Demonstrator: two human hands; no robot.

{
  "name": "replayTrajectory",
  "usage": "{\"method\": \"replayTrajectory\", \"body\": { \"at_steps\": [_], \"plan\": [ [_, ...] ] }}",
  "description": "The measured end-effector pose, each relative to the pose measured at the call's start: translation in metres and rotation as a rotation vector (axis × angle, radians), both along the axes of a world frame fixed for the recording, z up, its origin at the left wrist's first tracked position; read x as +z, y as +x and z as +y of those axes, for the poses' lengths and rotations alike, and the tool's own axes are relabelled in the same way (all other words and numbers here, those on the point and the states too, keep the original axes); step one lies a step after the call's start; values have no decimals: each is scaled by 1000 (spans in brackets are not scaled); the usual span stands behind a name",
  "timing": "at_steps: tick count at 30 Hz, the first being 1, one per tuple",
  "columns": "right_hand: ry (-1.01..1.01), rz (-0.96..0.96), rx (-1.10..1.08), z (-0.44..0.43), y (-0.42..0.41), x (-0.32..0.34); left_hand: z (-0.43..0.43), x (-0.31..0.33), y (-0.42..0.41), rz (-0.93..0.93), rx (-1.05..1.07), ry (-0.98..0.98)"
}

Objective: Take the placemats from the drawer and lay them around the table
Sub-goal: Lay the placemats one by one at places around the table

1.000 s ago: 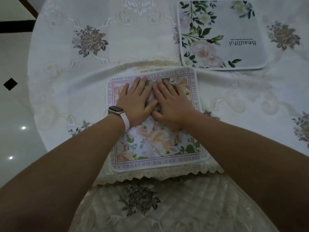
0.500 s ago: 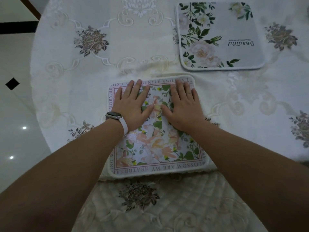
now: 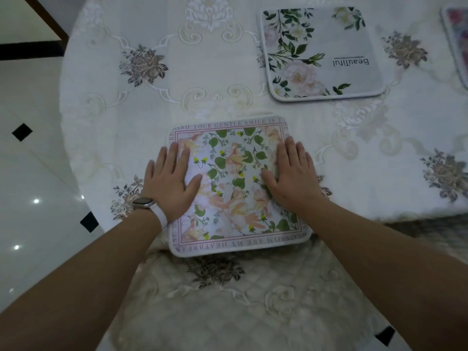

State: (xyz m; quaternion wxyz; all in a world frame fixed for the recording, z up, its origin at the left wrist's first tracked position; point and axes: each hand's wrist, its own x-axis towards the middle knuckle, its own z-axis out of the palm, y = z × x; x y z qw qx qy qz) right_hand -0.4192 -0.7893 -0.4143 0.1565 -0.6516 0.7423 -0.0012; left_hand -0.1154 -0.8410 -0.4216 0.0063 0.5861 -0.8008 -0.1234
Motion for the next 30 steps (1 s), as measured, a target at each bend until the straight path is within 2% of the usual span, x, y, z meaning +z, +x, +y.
{"method": "replayTrajectory", "body": {
  "at_steps": [5,8,11,14,17,23,30],
  "plan": [
    [61,40,-50,43,-6,7,38,8,19,-43,69,60],
    [73,60,81,61,14,12,62,18,0,-22,-36,24],
    [39,4,253,66,47,13,77,21,-35,58,-185,99],
    [39,18,324,64,73,9,86,19,-64,50,-240,161],
    [54,48,338,61,79,5,88,15,-70,39,-243,125],
    [-3,25,328,56,45,4,84,11,-51,-50,-197,54],
    [51,67,226,66,-16,7,77,12,-16,-99,-134,75]
  ]
}}
